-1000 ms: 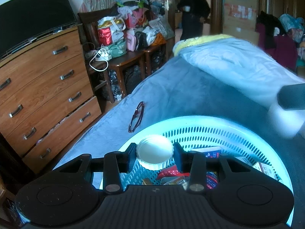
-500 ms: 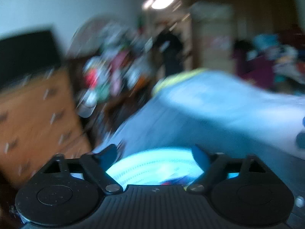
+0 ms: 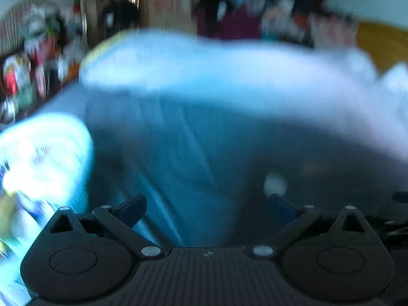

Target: Organize objects

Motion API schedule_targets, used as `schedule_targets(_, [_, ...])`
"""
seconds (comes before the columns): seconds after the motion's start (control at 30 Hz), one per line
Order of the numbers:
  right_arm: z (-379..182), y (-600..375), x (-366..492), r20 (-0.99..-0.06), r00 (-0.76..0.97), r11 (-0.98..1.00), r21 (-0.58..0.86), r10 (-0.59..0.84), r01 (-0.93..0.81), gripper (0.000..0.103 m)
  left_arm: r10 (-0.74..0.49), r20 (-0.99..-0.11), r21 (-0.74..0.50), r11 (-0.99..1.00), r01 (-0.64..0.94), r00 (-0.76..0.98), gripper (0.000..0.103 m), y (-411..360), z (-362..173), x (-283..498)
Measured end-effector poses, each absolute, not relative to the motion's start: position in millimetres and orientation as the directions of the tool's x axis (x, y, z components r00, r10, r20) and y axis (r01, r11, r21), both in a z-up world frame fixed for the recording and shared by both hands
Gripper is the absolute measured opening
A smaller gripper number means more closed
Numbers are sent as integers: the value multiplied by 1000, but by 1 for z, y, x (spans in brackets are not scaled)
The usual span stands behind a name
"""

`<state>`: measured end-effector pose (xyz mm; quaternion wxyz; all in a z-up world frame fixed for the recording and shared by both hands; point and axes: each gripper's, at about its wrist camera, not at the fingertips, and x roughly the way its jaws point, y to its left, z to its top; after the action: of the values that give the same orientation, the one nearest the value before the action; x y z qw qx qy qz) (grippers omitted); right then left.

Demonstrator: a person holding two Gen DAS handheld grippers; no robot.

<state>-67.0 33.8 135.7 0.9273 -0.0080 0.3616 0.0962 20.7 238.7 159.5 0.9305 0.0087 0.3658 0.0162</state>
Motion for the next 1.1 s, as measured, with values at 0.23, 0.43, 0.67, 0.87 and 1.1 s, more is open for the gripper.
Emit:
schedule_targets(0.23, [94, 15, -52, -668, 731, 990, 76, 140, -121, 103, 136, -822, 57, 986, -158, 553, 103, 231, 80, 65])
schedule_targets(0.43, [77, 14, -37, -653, 742, 988, 65, 149, -142, 103, 156, -827, 38, 974, -223, 539, 103, 230, 74, 64])
schedule_targets(0.67, [75, 19, -27, -649, 746, 988, 71, 150, -137, 103, 153, -850, 25, 968, -251, 505, 103, 238, 72, 69])
schedule_targets(0.87, [76, 16, -27, -647, 748, 988, 72, 150, -136, 103, 148, -842, 1, 962, -271, 520, 103, 246, 69, 64])
schedule_targets(1.1, [75, 16, -28, -643, 751, 988, 76, 152, -135, 103, 164, -839, 21, 962, -271, 518, 103, 250, 66, 64])
